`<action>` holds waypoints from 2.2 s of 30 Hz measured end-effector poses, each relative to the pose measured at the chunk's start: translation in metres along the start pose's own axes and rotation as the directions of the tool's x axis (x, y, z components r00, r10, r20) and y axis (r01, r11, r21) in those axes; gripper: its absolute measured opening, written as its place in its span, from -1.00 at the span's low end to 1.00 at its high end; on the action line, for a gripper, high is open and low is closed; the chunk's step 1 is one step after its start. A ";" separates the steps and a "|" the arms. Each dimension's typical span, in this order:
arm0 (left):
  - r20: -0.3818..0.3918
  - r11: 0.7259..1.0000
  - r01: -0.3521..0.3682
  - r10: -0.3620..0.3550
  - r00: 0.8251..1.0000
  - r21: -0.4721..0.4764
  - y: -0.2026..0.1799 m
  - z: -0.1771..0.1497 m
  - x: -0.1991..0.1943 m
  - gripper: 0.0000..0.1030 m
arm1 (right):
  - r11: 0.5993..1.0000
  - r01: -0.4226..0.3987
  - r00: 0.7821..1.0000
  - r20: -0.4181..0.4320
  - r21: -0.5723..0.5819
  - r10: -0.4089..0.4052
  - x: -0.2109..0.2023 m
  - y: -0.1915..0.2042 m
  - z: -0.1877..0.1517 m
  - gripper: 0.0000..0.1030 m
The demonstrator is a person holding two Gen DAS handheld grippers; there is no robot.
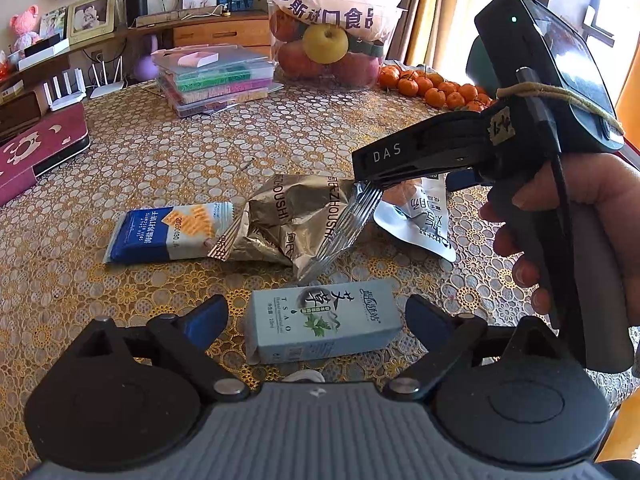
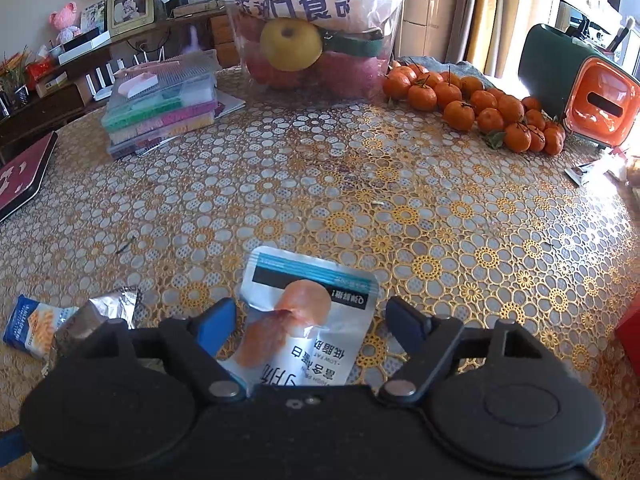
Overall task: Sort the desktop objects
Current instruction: 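Grasp the blue-white milk carton with the left tool while the right tool grasps the sauce sachet, then carry the milk carton and sauce sachet with both tools over the red box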
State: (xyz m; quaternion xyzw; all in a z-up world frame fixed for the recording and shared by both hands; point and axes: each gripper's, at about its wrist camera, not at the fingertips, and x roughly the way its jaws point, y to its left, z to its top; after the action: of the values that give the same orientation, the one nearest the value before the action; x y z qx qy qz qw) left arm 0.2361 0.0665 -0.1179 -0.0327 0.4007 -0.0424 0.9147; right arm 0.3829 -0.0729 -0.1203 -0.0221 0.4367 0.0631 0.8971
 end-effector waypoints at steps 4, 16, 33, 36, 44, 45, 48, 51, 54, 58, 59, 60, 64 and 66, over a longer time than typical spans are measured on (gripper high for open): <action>-0.004 1.000 -0.003 0.003 1.000 0.007 -0.002 0.000 0.002 0.63 | 1.000 -0.006 1.000 0.001 -0.004 0.006 -0.002 -0.001 -0.001 0.31; -0.004 1.000 0.005 -0.005 1.000 0.006 -0.001 0.000 0.001 0.44 | 0.999 -0.044 0.999 0.004 0.019 0.044 -0.013 -0.006 -0.004 0.21; 0.014 1.000 0.024 -0.024 1.000 -0.006 -0.009 0.007 -0.022 0.43 | 0.996 -0.077 0.997 0.025 -0.033 0.078 -0.064 -0.028 -0.027 0.15; 0.019 1.000 0.030 -0.030 0.999 0.000 -0.013 0.007 -0.028 0.43 | 0.995 -0.089 0.996 0.027 -0.045 0.090 -0.075 -0.032 -0.034 0.14; 0.026 0.999 0.049 -0.049 0.998 0.019 -0.026 0.007 -0.044 0.43 | 0.993 -0.094 0.994 0.039 -0.074 0.097 -0.106 -0.042 -0.047 0.14; 0.026 0.998 0.052 -0.052 0.998 0.022 -0.028 0.007 -0.046 0.43 | 0.993 -0.092 0.995 0.039 -0.079 0.095 -0.109 -0.043 -0.048 0.14; 0.028 0.998 0.062 -0.063 0.998 0.031 -0.033 0.008 -0.053 0.43 | 0.992 -0.090 0.995 0.042 -0.090 0.094 -0.120 -0.046 -0.052 0.14; 0.031 0.997 0.070 -0.071 0.997 0.040 -0.039 0.009 -0.060 0.43 | 0.991 -0.091 0.995 0.044 -0.095 0.095 -0.131 -0.051 -0.056 0.14; 0.036 0.996 0.078 -0.080 0.996 0.049 -0.045 0.010 -0.067 0.43 | 0.990 -0.085 0.995 0.050 -0.109 0.091 -0.144 -0.054 -0.061 0.14; 0.042 0.994 0.093 -0.096 0.995 0.061 -0.054 0.011 -0.078 0.43 | 0.989 -0.082 0.994 0.068 -0.121 0.090 -0.163 -0.062 -0.066 0.14; 0.043 0.993 0.098 -0.101 0.994 0.063 -0.056 0.011 -0.081 0.43 | 0.989 -0.081 0.993 0.073 -0.123 0.090 -0.168 -0.065 -0.067 0.14; 0.044 0.992 0.104 -0.107 0.993 0.065 -0.059 0.012 -0.084 0.43 | 0.989 -0.080 0.993 0.078 -0.126 0.090 -0.174 -0.067 -0.068 0.14; 0.054 0.988 0.128 -0.133 0.990 0.086 -0.073 0.015 -0.096 0.43 | 0.989 -0.067 0.991 0.103 -0.132 0.081 -0.195 -0.079 -0.071 0.14; 0.058 0.985 0.141 -0.147 0.987 0.100 -0.081 0.017 -0.103 0.43 | 0.989 -0.065 0.990 0.112 -0.132 0.080 -0.204 -0.086 -0.072 0.14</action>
State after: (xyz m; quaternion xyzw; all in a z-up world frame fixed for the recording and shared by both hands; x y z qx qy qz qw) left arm 0.1746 -0.0032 -0.0236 -0.0192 0.3647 -0.1262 0.9223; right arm 0.2132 -0.1840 -0.0056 -0.0599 0.3790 0.1248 0.9150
